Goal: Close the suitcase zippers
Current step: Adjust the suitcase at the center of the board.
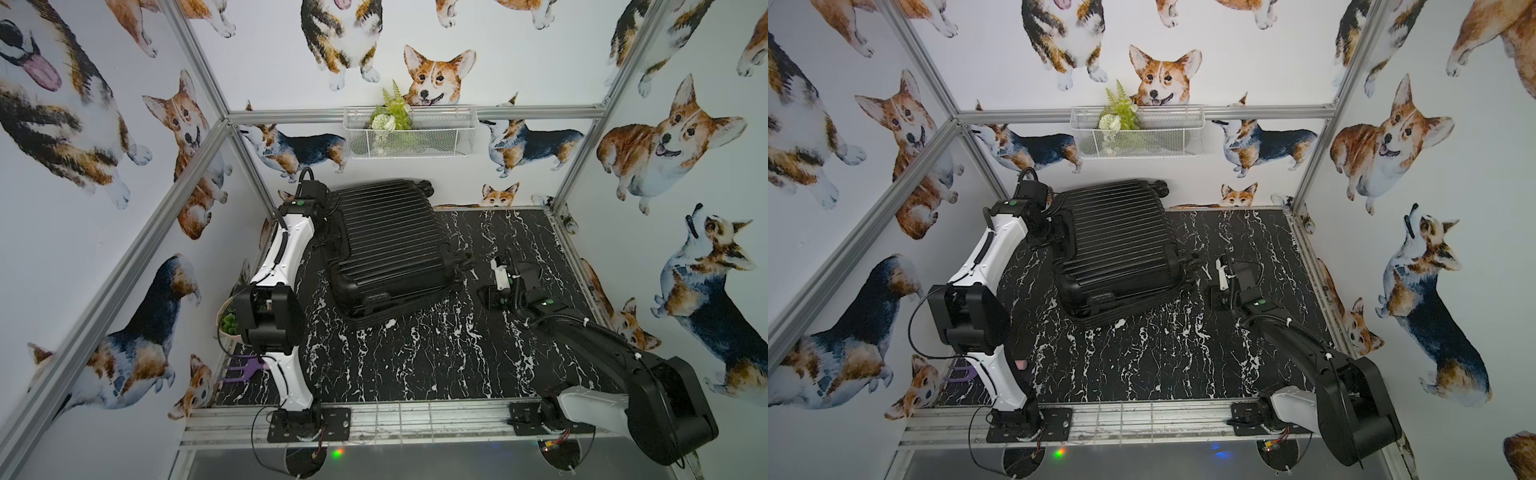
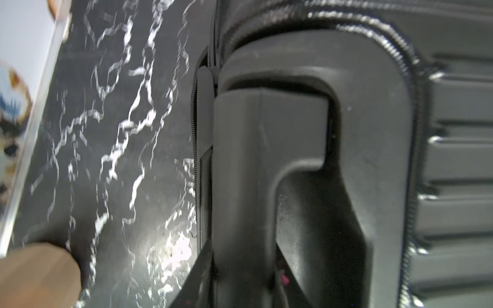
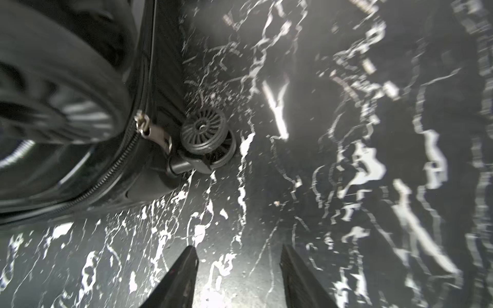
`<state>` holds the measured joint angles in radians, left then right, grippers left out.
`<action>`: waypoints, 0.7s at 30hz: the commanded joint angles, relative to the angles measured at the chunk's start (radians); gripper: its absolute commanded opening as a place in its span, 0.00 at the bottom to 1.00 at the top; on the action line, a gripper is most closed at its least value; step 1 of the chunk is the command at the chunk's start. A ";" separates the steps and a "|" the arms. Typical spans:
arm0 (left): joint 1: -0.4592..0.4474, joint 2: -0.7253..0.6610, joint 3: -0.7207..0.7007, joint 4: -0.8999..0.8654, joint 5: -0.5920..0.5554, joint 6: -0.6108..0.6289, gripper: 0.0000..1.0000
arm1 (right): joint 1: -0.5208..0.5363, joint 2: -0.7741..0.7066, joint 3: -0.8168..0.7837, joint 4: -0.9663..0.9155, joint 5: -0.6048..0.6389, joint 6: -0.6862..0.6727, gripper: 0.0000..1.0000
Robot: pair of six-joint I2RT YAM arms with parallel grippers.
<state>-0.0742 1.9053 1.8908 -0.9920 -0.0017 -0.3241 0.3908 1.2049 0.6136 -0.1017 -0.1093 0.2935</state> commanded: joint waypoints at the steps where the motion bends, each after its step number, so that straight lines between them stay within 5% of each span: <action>1: 0.026 0.057 0.106 0.041 0.181 0.081 0.18 | -0.001 0.027 -0.069 0.257 -0.126 -0.024 0.45; 15: 0.049 0.157 0.218 -0.041 0.268 0.141 0.17 | 0.002 0.307 -0.154 0.870 -0.309 -0.058 0.35; 21: 0.049 0.171 0.238 -0.049 0.284 0.146 0.17 | 0.000 0.383 -0.132 0.933 -0.339 -0.089 0.39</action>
<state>-0.0246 2.0724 2.1059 -1.0702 0.1364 -0.1902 0.3908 1.5600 0.4652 0.7025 -0.4049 0.2405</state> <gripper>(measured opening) 0.299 0.378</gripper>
